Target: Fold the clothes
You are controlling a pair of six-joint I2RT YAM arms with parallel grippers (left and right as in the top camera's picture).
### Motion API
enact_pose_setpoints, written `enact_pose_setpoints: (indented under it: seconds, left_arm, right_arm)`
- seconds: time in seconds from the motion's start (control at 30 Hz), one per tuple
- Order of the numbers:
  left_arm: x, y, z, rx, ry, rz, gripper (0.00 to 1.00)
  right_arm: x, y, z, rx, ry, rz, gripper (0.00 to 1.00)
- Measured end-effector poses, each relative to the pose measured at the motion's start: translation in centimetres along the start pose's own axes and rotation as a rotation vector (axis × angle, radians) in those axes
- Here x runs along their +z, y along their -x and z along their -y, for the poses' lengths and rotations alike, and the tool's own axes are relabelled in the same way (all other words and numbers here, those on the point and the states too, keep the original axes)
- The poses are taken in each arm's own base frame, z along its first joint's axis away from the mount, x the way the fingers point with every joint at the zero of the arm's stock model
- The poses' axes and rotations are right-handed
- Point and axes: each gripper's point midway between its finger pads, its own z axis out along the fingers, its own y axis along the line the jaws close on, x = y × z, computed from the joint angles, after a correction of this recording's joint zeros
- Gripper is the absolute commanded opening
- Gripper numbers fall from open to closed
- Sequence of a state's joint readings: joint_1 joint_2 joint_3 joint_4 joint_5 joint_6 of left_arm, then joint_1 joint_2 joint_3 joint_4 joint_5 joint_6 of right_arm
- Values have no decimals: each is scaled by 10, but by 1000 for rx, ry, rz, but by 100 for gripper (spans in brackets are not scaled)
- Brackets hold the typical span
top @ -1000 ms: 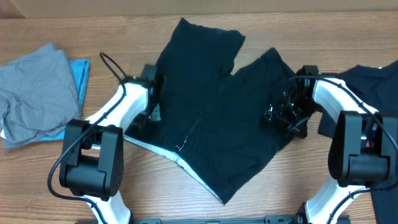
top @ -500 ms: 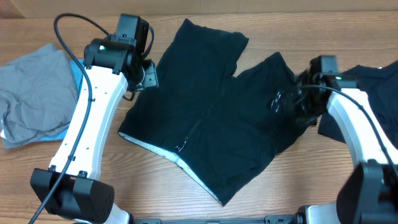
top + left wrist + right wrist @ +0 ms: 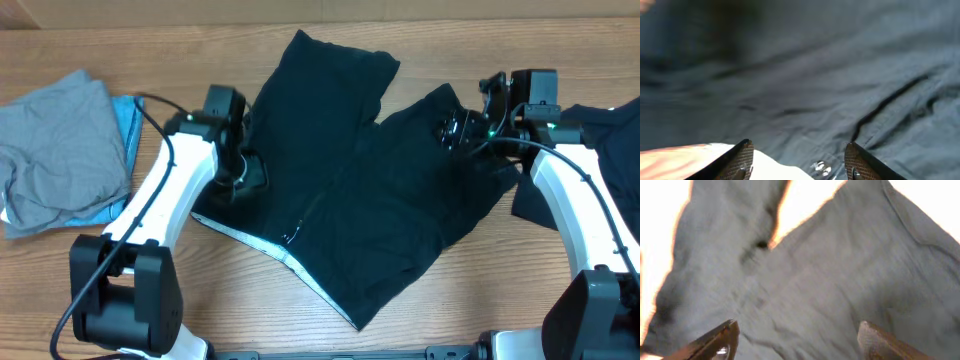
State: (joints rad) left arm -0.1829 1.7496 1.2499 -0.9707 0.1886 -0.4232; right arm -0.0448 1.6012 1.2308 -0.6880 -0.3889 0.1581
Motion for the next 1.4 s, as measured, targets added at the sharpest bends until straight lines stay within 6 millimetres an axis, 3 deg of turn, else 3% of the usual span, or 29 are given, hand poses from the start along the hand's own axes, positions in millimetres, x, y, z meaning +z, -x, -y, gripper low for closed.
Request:
enact_pose_setpoints:
  seconds: [0.13, 0.23, 0.4, 0.6, 0.67, 0.8, 1.07, 1.17, 1.33, 1.4]
  left_arm:
    - [24, -24, 4, 6, -79, -76, 61]
    - [36, -44, 1, 6, -105, -139, 59]
    - [48, -74, -3, 31, -142, -231, 53]
    - [51, -92, -4, 46, -176, -283, 45]
    - [45, -97, -4, 44, -179, -288, 43]
    - [27, -100, -1, 57, -192, -257, 44]
    - [-13, -95, 16, 87, -250, -110, 46]
    - [-15, -108, 18, 87, -222, -132, 45]
    - [-10, -131, 2, 59, -46, -179, 48]
    - [-8, -136, -3, 56, 20, -174, 58]
  right_arm:
    - [4, 22, -15, -40, 82, 80, 80]
    - [19, 38, -21, -43, 126, 129, 87]
    - [70, 55, -23, -33, 198, 172, 91]
    - [141, 49, -39, -79, 286, 196, 93]
    - [153, 45, -45, -80, 305, 198, 93]
    - [166, 50, -48, -67, 327, 241, 96]
    - [180, 56, -34, -13, 276, 278, 95]
    - [178, 65, -35, 14, 248, 249, 90]
    - [170, 76, -39, 75, 179, 135, 87]
    - [162, 84, -43, 88, 155, 111, 87]
